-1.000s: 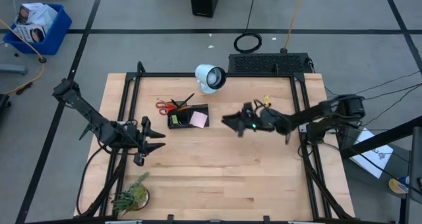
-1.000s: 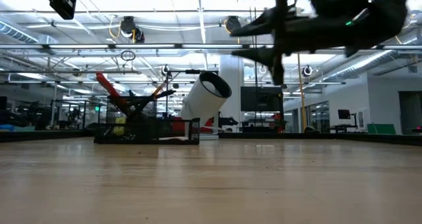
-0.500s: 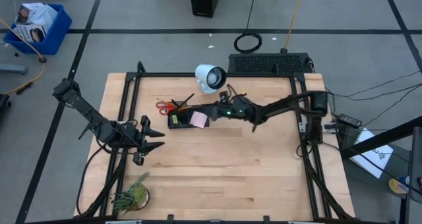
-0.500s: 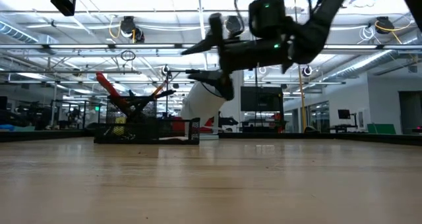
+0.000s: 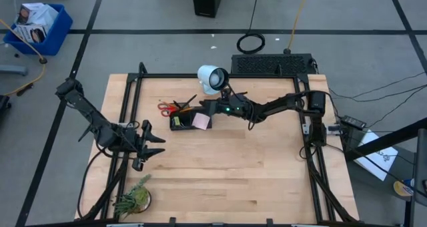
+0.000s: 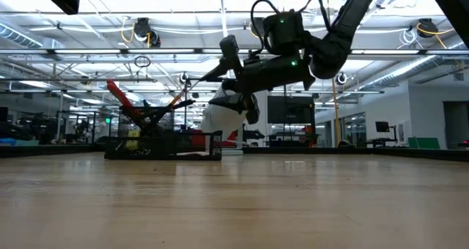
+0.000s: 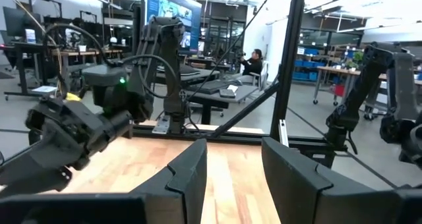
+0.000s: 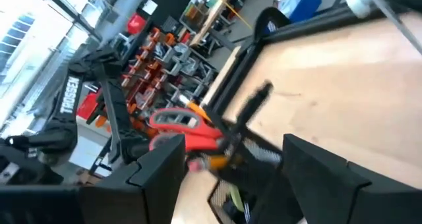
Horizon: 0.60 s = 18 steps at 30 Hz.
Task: Pick and place office supplies into organizer
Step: Return to Home Position
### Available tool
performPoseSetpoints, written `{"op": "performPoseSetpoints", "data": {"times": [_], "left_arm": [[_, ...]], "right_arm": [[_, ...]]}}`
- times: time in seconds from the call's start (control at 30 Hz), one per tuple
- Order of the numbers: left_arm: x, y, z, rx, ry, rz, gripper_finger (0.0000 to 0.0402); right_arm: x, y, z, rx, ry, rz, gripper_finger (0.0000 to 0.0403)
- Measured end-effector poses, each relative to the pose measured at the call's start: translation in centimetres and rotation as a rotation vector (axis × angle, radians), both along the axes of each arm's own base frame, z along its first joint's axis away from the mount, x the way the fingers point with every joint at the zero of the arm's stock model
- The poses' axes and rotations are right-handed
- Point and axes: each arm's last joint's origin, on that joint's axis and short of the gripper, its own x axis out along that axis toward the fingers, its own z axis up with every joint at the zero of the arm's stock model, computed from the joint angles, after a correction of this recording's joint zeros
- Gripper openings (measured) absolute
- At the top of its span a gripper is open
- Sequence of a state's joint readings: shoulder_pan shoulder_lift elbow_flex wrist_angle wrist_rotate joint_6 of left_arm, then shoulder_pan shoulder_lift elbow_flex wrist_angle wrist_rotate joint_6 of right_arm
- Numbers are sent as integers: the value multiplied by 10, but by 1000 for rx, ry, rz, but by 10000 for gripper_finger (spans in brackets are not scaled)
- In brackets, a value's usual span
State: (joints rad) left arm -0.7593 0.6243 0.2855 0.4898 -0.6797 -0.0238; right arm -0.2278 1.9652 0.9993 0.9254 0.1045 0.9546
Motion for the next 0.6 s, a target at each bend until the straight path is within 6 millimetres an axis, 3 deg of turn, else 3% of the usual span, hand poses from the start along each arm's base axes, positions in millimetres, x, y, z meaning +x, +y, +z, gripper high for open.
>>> {"op": "performPoseSetpoints", "data": {"times": [0.33, 0.6], "left_arm": [[0, 0, 0, 14, -4, 2, 147], [0, 0, 0, 19, -4, 3, 148]], "right_arm": [[17, -8, 18, -70, 74, -39, 242], [20, -13, -2, 8, 95, -68, 242]]}}
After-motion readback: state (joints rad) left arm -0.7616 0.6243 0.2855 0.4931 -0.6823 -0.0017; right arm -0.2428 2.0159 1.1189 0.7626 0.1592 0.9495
